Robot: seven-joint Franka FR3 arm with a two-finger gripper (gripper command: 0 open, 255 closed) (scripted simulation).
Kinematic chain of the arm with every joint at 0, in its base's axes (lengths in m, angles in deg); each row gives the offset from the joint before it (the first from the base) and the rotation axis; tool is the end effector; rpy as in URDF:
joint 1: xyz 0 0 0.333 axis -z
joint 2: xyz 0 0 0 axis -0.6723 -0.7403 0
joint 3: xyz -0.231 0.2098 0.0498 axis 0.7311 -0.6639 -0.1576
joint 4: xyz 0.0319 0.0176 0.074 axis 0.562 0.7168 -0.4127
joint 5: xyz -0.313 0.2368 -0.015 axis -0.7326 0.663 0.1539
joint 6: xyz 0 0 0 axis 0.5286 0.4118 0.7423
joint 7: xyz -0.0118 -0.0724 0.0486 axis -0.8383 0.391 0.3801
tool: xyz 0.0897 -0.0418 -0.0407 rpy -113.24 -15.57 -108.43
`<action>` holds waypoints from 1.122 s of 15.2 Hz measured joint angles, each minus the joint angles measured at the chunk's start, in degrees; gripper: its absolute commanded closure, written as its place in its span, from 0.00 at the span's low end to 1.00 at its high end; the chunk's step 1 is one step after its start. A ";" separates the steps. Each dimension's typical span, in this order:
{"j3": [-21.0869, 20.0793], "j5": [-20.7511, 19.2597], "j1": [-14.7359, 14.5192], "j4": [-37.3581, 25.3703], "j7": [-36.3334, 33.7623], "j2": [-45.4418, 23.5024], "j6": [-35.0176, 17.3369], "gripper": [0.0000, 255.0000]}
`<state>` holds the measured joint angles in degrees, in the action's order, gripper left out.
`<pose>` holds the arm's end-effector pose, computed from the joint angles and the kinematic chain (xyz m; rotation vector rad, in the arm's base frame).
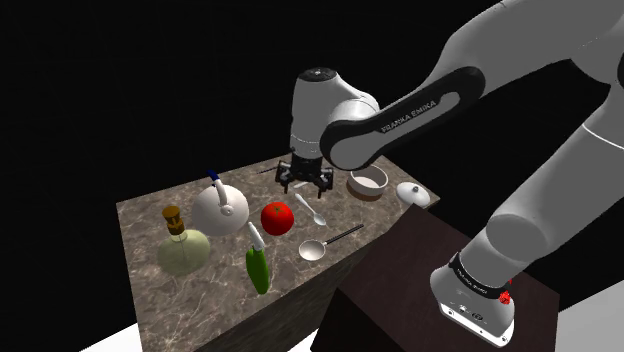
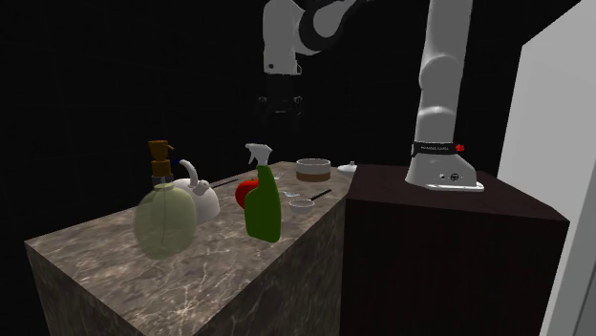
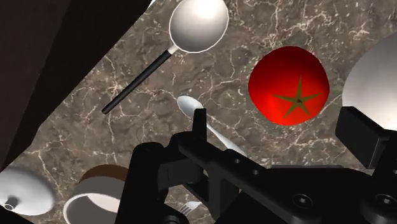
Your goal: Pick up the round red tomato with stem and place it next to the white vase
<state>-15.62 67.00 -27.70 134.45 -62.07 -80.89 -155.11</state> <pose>0.4533 0.2170 0.3332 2.7797 -1.3441 0.0950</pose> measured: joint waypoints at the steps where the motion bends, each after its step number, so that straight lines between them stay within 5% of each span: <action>1: -0.07 -3.39 -0.07 -1.40 -4.85 -3.21 -0.65 0.00; 8: 7.98 -20.77 -6.93 -14.94 -31.36 -22.92 -0.14 0.00; 17: 13.71 -25.98 -11.14 -21.76 -40.62 -32.45 -1.23 0.00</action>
<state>-1.91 41.03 -38.85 112.69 -102.68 -113.34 -156.35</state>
